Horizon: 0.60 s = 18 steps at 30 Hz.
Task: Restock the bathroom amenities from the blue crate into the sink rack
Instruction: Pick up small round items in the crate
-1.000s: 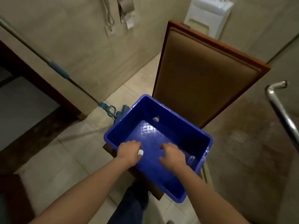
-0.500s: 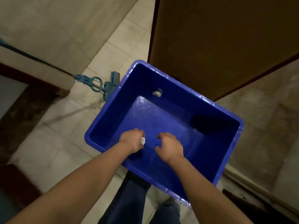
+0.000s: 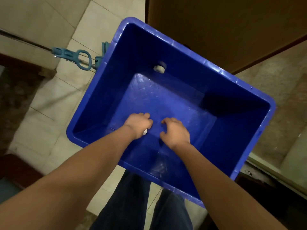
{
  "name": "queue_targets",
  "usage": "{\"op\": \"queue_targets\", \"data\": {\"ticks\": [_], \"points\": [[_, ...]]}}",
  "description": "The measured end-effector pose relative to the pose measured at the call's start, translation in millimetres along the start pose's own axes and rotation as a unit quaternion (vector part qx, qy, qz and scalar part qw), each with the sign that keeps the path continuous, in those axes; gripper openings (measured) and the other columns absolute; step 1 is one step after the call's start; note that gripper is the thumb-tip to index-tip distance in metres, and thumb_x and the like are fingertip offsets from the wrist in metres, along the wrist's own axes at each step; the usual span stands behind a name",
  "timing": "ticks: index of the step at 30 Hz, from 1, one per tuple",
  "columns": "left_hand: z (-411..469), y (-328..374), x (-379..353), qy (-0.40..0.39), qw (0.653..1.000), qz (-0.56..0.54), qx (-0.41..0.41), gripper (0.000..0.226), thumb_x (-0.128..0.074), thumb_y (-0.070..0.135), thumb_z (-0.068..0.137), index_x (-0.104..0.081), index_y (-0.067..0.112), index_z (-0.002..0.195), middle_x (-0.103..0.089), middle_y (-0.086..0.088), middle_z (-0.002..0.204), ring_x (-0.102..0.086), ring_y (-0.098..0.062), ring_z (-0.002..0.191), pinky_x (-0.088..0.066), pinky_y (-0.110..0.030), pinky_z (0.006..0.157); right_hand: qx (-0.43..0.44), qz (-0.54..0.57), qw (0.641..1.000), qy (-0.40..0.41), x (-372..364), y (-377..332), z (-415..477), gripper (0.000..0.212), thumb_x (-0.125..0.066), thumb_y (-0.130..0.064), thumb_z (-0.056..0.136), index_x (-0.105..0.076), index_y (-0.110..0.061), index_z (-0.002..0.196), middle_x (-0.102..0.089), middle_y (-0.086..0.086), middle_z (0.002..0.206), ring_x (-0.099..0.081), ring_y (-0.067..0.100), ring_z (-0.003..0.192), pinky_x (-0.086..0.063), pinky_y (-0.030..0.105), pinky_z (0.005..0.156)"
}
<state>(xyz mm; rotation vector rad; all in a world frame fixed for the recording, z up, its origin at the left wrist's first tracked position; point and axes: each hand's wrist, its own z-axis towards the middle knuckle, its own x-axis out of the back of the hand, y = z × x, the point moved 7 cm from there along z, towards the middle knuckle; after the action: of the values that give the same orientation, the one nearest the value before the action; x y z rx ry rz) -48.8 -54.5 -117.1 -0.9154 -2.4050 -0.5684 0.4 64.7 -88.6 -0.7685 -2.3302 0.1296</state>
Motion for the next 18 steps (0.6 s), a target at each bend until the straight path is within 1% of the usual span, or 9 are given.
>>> {"op": "queue_targets", "data": {"ticks": [2, 4, 7, 9, 12, 14, 16, 18], "points": [[2, 0, -3, -0.014, 1.000, -0.007, 0.001, 0.028, -0.060, 0.015, 0.090, -0.056, 0.019, 0.118, -0.051, -0.004, 0.118, -0.055, -0.025, 0.104, -0.042, -0.032, 0.071, -0.002, 0.003, 1.000, -0.001, 0, 1, 3, 0.042, -0.054, -0.018, 0.089, -0.052, -0.021, 0.131, -0.051, 0.000, 0.131, -0.046, 0.021, 0.122, -0.041, 0.031, 0.077], [4, -3, -6, -0.021, 0.999, -0.042, 0.017, 0.024, -0.060, 0.015, 0.090, -0.057, 0.018, 0.114, -0.054, -0.005, 0.116, -0.057, -0.026, 0.101, -0.044, -0.032, 0.074, 0.000, 0.002, 1.000, -0.001, 2, 1, 5, 0.042, -0.054, -0.017, 0.088, -0.052, -0.021, 0.130, -0.052, 0.001, 0.131, -0.046, 0.022, 0.121, -0.041, 0.031, 0.077], [4, -13, -7, 0.001, 0.984, -0.162, 0.073, 0.023, -0.064, 0.021, 0.089, -0.059, 0.021, 0.111, -0.055, -0.003, 0.117, -0.057, -0.027, 0.102, -0.042, -0.030, 0.075, 0.002, 0.005, 1.000, 0.009, 8, 0, 9, 0.041, -0.053, -0.015, 0.088, -0.053, -0.021, 0.129, -0.053, 0.001, 0.130, -0.047, 0.022, 0.120, -0.042, 0.032, 0.079], [4, -22, -4, 0.036, 0.953, -0.275, 0.123, 0.028, -0.067, 0.027, 0.088, -0.060, 0.023, 0.114, -0.054, -0.002, 0.121, -0.057, -0.026, 0.105, -0.042, -0.028, 0.078, 0.005, 0.013, 1.000, 0.026, 16, -2, 12, 0.043, -0.053, -0.016, 0.089, -0.051, -0.021, 0.131, -0.052, 0.000, 0.132, -0.047, 0.022, 0.122, -0.043, 0.033, 0.083], [7, -35, 6, 0.106, 0.889, -0.407, 0.182, 0.029, -0.065, 0.033, 0.090, -0.061, 0.025, 0.117, -0.053, -0.001, 0.122, -0.058, -0.024, 0.106, -0.043, -0.028, 0.085, 0.015, 0.031, 0.998, 0.056, 34, -11, 20, 0.052, -0.053, -0.017, 0.091, -0.042, -0.021, 0.142, -0.049, -0.001, 0.140, -0.043, 0.021, 0.129, -0.043, 0.034, 0.092], [11, -43, 13, 0.145, 0.851, -0.464, 0.200, 0.026, -0.063, 0.034, 0.092, -0.062, 0.022, 0.115, -0.056, -0.002, 0.121, -0.058, -0.023, 0.105, -0.045, -0.030, 0.087, 0.023, 0.041, 0.996, 0.076, 47, -19, 28, 0.060, -0.053, -0.017, 0.091, -0.034, -0.021, 0.148, -0.047, 0.001, 0.143, -0.042, 0.022, 0.131, -0.044, 0.037, 0.094], [14, -51, 19, 0.171, 0.821, -0.503, 0.208, 0.023, -0.061, 0.034, 0.093, -0.061, 0.020, 0.112, -0.059, -0.004, 0.119, -0.060, -0.024, 0.104, -0.047, -0.033, 0.089, 0.030, 0.040, 0.995, 0.089, 59, -28, 37, 0.066, -0.053, -0.017, 0.091, -0.027, -0.021, 0.151, -0.046, 0.004, 0.144, -0.042, 0.025, 0.131, -0.046, 0.040, 0.093], [16, -57, 23, 0.193, 0.794, -0.536, 0.213, 0.019, -0.059, 0.033, 0.094, -0.058, 0.020, 0.108, -0.062, -0.005, 0.115, -0.064, -0.026, 0.096, -0.050, -0.037, 0.087, 0.039, 0.033, 0.994, 0.099, 70, -37, 47, 0.071, -0.054, -0.016, 0.091, -0.022, -0.022, 0.154, -0.046, 0.006, 0.143, -0.043, 0.028, 0.129, -0.047, 0.042, 0.091]]}}
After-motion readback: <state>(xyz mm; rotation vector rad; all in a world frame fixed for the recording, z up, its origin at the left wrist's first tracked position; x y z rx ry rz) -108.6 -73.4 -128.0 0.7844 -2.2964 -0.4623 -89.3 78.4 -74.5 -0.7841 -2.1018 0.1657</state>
